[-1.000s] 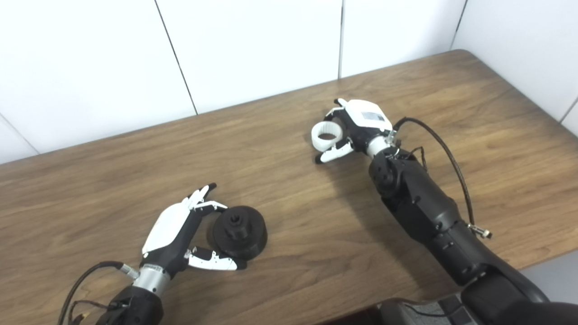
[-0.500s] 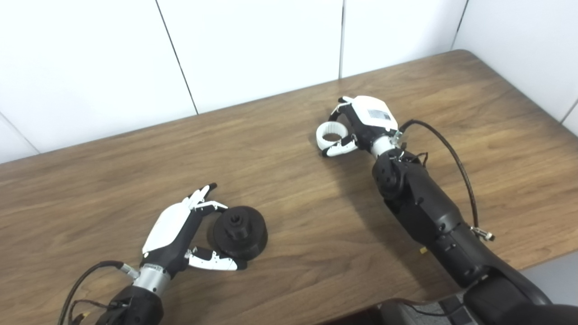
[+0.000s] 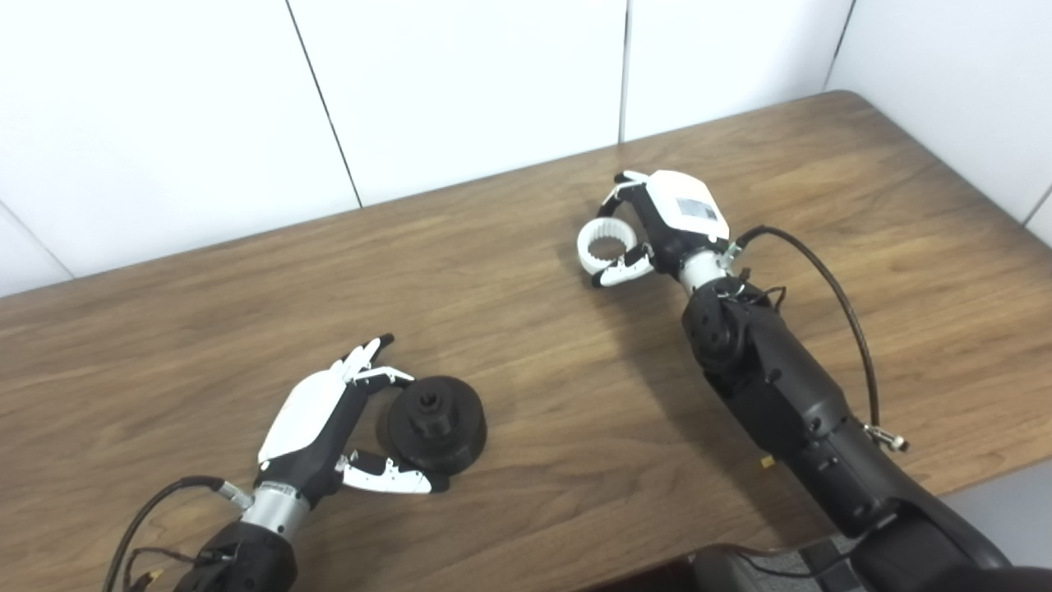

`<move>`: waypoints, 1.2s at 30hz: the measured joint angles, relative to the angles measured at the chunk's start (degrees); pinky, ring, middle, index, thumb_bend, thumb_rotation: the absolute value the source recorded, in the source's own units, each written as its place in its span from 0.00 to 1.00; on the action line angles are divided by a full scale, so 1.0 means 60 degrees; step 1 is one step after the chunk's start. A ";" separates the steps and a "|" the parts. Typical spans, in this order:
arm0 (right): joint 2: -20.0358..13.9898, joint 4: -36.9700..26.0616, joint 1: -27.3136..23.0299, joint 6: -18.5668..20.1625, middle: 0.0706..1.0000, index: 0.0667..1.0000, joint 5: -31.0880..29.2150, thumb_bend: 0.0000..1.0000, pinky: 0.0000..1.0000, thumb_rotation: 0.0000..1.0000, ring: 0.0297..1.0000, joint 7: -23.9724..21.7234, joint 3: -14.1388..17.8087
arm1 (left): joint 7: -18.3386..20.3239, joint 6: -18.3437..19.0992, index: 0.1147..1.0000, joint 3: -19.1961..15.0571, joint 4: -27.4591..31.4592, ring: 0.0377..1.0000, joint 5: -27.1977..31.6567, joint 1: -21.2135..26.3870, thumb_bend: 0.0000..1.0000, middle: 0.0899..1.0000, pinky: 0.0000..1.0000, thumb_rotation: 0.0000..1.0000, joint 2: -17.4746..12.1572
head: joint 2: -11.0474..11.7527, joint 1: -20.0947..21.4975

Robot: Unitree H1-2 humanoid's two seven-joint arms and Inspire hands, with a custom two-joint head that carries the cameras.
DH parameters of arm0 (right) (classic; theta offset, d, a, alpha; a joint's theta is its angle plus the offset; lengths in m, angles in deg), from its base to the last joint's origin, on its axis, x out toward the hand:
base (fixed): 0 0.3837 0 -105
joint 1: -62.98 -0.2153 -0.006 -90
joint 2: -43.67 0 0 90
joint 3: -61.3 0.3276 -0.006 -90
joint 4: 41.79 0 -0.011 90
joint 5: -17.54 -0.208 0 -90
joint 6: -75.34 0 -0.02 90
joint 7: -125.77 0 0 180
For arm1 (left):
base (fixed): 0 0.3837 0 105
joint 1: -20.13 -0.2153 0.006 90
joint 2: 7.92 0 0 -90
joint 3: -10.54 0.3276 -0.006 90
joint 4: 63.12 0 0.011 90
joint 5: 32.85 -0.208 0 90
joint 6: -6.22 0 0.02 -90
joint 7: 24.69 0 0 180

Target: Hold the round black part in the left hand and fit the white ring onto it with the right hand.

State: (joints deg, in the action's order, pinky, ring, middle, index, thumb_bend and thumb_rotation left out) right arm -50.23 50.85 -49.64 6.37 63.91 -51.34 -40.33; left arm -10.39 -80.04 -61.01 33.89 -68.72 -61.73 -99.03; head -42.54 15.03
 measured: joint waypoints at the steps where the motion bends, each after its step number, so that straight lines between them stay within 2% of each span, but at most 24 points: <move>1: 0.0000 -0.0230 0.0001 0.0000 0.87 0.46 0.0000 0.51 0.96 0.15 0.87 -0.0001 0.0029 | 0.0001 0.0002 0.56 0.0000 0.0000 1.00 -0.0004 -0.0001 0.98 1.00 1.00 0.32 0.0007 | 0.0000 0.0000; 8: 0.0009 -0.1401 -0.0135 0.0037 0.89 0.46 0.0010 0.52 1.00 0.16 0.90 -0.0244 0.0135 | 0.0006 0.0003 0.56 -0.0002 0.0000 1.00 -0.0001 -0.0001 0.98 1.00 1.00 0.31 0.0013 | 0.0029 0.0044; 19: 0.0011 -0.2239 -0.0108 0.0023 0.88 0.46 -0.0095 0.52 0.98 0.16 0.90 -0.0462 0.0370 | 0.0006 0.0015 0.56 0.0015 0.0000 1.00 -0.0058 0.0000 0.98 1.00 1.00 0.31 0.0160 | -0.0058 -0.0146; 26: 0.0184 -0.3236 0.0887 -0.0118 0.87 0.46 -0.0038 0.52 0.89 0.15 0.86 -0.0391 0.0376 | 0.0008 0.0069 0.56 0.0020 0.0000 1.00 -0.0127 0.0002 0.97 1.00 1.00 0.30 0.0240 | -0.0117 -0.0205; 36: 0.1146 -0.4694 0.2847 -0.0223 0.87 0.46 -0.0122 0.52 0.93 0.15 0.87 -0.0372 0.0402 | 0.0011 0.0083 0.56 0.0019 -0.0100 1.00 -0.0129 0.0085 0.97 1.00 1.00 0.28 0.0287 | -0.0132 -0.0234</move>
State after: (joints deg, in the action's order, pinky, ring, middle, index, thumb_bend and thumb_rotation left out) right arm -43.36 22.68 -32.56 5.03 63.18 -53.58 -37.92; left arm -10.32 -79.54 -60.89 33.28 -69.49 -61.22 -97.31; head -43.33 13.62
